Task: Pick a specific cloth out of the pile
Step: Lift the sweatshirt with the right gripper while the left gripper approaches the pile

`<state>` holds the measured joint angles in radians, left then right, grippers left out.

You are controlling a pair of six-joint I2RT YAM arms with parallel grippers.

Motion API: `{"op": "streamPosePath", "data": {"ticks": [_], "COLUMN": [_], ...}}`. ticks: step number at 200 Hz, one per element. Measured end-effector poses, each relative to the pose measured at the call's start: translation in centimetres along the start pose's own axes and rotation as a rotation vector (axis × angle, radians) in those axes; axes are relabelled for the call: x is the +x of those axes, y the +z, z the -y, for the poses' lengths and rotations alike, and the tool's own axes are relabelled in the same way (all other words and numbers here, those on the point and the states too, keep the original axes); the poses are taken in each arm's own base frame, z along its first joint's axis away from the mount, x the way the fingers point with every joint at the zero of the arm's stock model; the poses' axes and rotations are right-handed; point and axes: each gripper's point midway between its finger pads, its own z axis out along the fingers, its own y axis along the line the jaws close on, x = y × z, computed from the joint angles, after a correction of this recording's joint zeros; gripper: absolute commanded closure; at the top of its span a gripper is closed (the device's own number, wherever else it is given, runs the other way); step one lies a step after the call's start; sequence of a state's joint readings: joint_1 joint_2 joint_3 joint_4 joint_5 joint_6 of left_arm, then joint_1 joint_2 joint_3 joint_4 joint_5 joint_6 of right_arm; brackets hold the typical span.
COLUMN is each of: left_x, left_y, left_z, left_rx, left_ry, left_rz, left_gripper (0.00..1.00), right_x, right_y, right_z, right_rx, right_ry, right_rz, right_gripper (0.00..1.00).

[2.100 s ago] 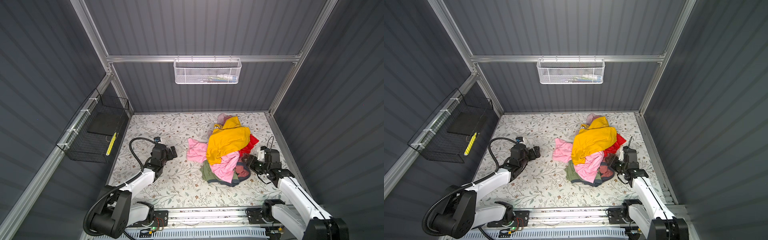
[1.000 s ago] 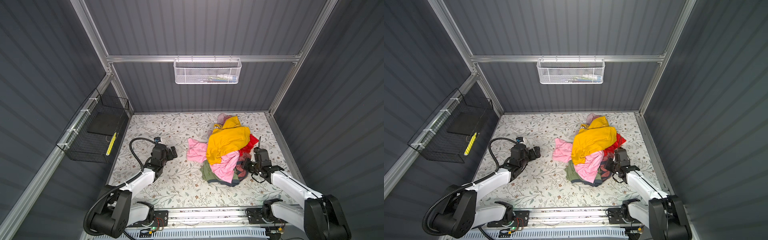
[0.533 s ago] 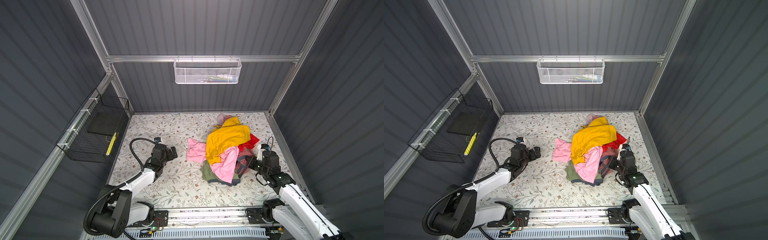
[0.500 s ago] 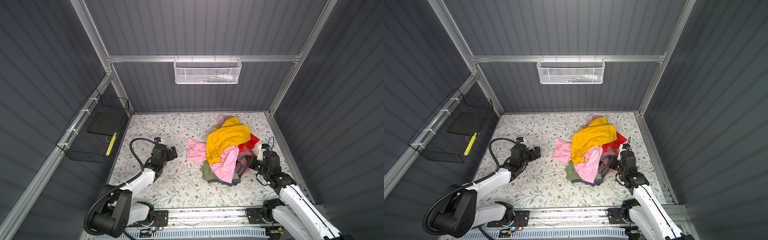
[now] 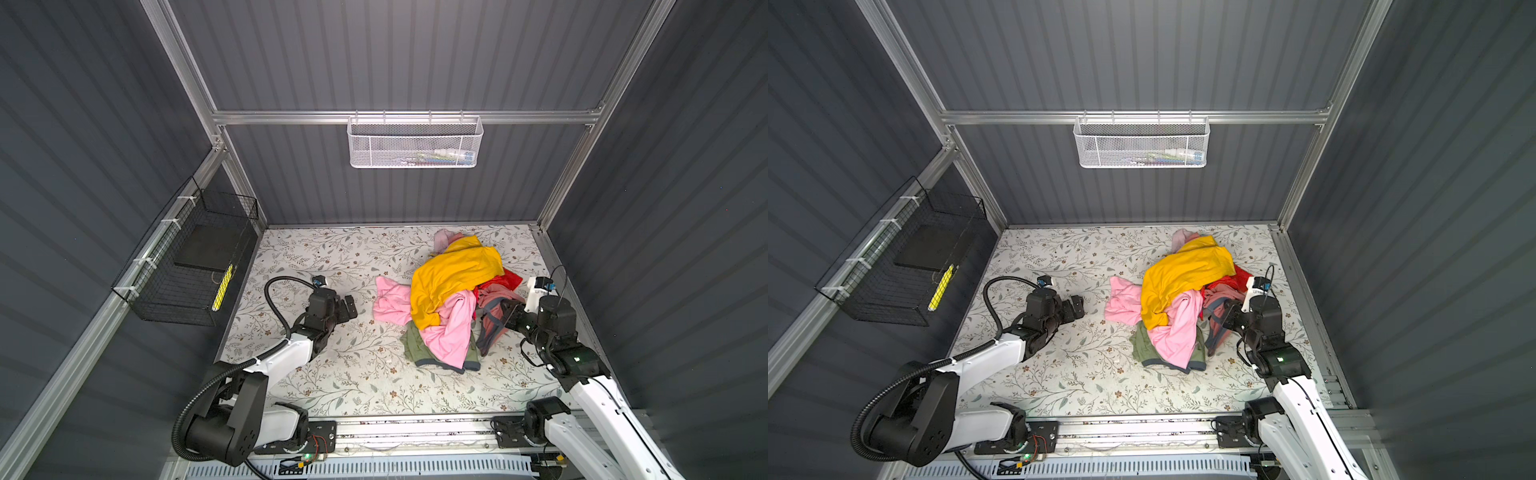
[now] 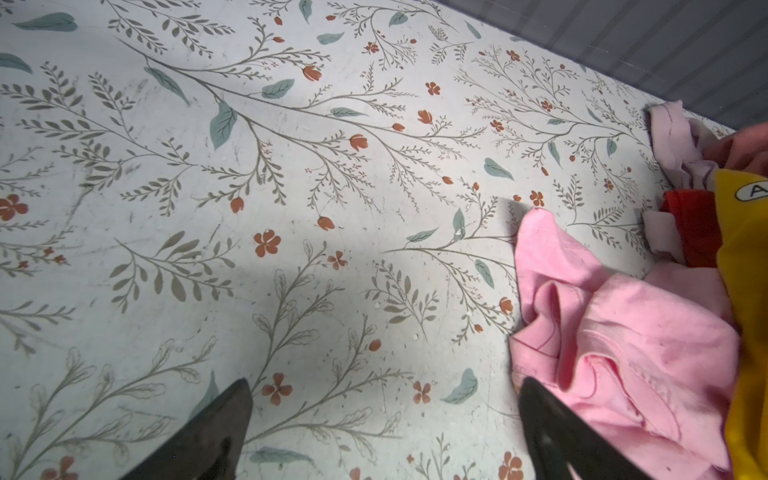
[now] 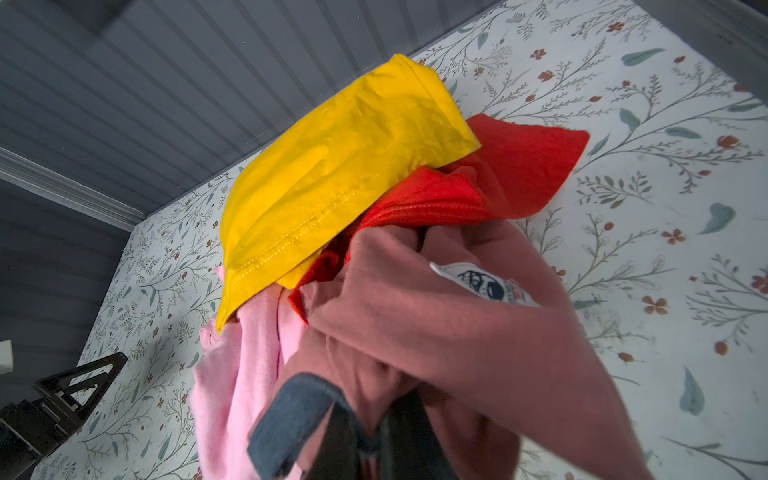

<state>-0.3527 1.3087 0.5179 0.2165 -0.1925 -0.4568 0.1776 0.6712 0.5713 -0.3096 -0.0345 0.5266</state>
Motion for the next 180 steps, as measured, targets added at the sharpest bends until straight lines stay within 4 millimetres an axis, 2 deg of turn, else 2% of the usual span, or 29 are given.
{"op": "streamPosePath", "data": {"ticks": [47,109,180], "left_x": [0.2,0.8,0.6], "left_y": [0.3,0.6,0.5], "left_z": [0.5,1.1,1.8], "left_rx": [0.005,0.008,0.012], "left_ry": [0.01,0.029,0.042], "left_rz": [-0.013,-0.037,-0.029], "left_gripper": [0.0,0.0,0.0], "right_x": [-1.0,-2.2,-2.9], "right_y": [-1.0,-2.3,-1.8], "right_z": [-0.2,-1.9,-4.2], "right_rx": [0.001,-0.05,-0.11], "right_ry": [-0.021,-0.086,-0.162], "right_rz": [0.04,0.081,0.029], "right_gripper": [1.0,1.0,1.0]}}
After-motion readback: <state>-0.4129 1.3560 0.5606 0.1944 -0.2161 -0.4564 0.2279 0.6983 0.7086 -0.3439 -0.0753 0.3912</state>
